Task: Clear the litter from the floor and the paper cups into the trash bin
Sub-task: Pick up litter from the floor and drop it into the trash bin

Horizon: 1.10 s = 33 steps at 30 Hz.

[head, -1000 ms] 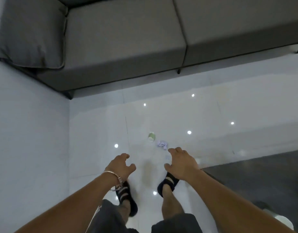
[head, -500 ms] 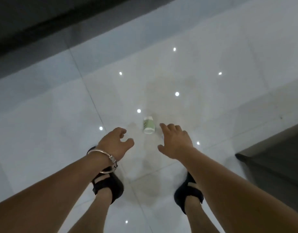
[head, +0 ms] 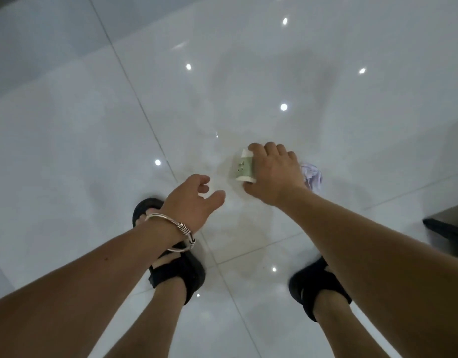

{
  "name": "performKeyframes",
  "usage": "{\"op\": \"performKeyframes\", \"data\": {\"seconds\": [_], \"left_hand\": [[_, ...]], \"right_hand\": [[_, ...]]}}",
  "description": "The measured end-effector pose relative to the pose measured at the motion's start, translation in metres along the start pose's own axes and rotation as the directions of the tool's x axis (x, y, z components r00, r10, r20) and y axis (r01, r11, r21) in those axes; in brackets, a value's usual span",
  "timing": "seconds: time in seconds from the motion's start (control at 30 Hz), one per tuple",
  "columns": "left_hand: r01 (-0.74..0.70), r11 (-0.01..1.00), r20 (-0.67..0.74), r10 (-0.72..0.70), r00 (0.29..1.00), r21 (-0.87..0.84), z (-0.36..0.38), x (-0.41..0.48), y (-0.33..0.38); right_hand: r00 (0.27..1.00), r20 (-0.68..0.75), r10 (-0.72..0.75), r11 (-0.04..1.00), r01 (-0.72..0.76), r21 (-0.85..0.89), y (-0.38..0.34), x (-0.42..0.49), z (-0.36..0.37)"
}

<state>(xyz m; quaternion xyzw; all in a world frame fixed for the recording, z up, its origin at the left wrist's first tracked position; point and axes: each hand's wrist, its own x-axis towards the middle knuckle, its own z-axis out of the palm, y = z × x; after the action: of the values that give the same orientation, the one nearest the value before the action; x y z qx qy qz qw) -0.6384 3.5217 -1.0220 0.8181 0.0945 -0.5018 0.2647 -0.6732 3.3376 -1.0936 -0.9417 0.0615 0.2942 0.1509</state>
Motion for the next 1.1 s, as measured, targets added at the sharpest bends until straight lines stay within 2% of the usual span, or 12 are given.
{"op": "performKeyframes", "data": {"seconds": [0.13, 0.23, 0.33, 0.4, 0.5, 0.57, 0.67, 0.73, 0.8, 0.9, 0.97, 1.1], "left_hand": [[0.014, 0.994, 0.039, -0.010, 0.999, -0.107, 0.000, -0.014, 0.034], [-0.045, 0.999, 0.090, 0.044, 0.995, 0.005, 0.003, -0.025, 0.057], [-0.112, 0.990, 0.095, 0.104, 0.990, 0.086, 0.012, -0.031, 0.069], [-0.119, 0.989, 0.082, 0.112, 0.990, 0.092, 0.020, -0.029, 0.070], [-0.085, 0.983, 0.017, 0.084, 0.996, 0.165, 0.029, -0.020, 0.060], [-0.057, 0.974, -0.030, 0.065, 0.997, 0.218, 0.033, -0.013, 0.049], [-0.039, 0.963, -0.021, 0.046, 0.999, 0.268, 0.044, -0.007, 0.026], [-0.033, 0.956, 0.011, 0.031, 0.999, 0.291, 0.052, -0.004, 0.012], [-0.023, 0.950, 0.027, 0.015, 1.000, 0.311, 0.060, -0.001, 0.001], [-0.007, 0.946, 0.041, -0.007, 0.999, 0.325, 0.073, 0.001, -0.011], [-0.004, 0.943, 0.049, -0.013, 0.999, 0.332, 0.080, 0.000, -0.015], [-0.002, 0.944, 0.041, -0.012, 0.999, 0.330, 0.080, -0.003, -0.009]], "right_hand": [[0.979, -0.182, -0.096, 0.976, 0.128, 0.175, -0.026, -0.053, -0.026], [0.945, -0.291, -0.148, 0.956, 0.212, 0.201, -0.027, -0.080, -0.043], [0.940, -0.298, -0.165, 0.942, 0.239, 0.234, -0.017, -0.092, -0.050], [0.958, -0.223, -0.181, 0.937, 0.237, 0.258, -0.001, -0.096, -0.047], [0.994, -0.057, -0.091, 0.970, 0.101, 0.223, 0.038, -0.100, -0.027], [0.994, 0.007, 0.110, 0.990, -0.110, 0.094, 0.065, -0.106, -0.007], [0.889, 0.057, 0.453, 0.888, -0.456, 0.054, 0.096, -0.114, 0.024], [0.828, 0.079, 0.555, 0.822, -0.561, 0.101, 0.105, -0.117, 0.045], [0.829, 0.090, 0.552, 0.819, -0.559, 0.126, 0.107, -0.115, 0.063], [0.849, 0.093, 0.520, 0.803, -0.523, 0.287, 0.107, -0.109, 0.080], [0.843, 0.070, 0.533, 0.763, -0.515, 0.391, 0.110, -0.106, 0.083], [0.865, -0.017, 0.502, 0.755, -0.428, 0.497, 0.112, -0.106, 0.060]]}}
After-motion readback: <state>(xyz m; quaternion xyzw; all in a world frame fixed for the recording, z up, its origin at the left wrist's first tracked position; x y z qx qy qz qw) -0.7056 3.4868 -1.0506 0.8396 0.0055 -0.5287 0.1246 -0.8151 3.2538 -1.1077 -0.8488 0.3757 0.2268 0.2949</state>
